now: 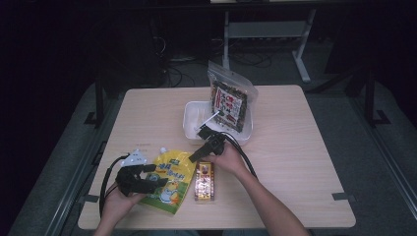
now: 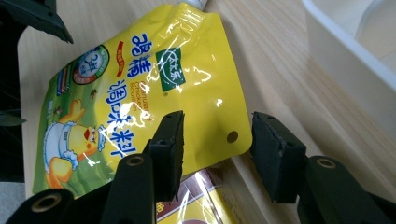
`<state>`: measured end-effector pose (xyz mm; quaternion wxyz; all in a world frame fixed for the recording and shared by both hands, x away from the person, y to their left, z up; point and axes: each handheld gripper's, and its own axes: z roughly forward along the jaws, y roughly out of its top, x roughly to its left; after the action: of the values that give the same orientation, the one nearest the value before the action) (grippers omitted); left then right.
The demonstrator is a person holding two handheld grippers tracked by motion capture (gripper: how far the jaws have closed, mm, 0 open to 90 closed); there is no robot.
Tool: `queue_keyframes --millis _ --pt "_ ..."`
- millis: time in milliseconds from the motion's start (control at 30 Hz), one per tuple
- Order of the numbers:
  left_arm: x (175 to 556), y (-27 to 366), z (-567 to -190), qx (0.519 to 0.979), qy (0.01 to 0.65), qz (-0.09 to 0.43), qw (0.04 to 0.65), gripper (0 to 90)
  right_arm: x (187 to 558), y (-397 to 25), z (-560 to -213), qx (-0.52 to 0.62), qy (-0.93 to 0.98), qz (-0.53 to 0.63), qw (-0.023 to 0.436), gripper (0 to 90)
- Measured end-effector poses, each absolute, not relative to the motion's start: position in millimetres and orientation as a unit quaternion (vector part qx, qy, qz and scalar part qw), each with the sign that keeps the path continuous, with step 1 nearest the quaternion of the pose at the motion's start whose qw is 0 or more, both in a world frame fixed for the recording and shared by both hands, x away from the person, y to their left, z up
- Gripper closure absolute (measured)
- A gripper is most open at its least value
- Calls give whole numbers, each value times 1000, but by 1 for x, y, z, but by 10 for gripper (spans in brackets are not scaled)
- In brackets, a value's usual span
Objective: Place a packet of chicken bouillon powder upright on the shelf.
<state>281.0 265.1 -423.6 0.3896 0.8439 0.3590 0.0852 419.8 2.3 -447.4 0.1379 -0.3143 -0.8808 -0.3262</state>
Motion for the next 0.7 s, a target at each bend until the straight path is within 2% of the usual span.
queue_keyframes --millis 367,700 --pt "281 265 -423 844 360 86 388 267 421 9 -447 -316 -892 -297 128 661" --pt "282 266 -424 843 363 85 388 266 418 10 -438 -308 -897 -294 117 857"
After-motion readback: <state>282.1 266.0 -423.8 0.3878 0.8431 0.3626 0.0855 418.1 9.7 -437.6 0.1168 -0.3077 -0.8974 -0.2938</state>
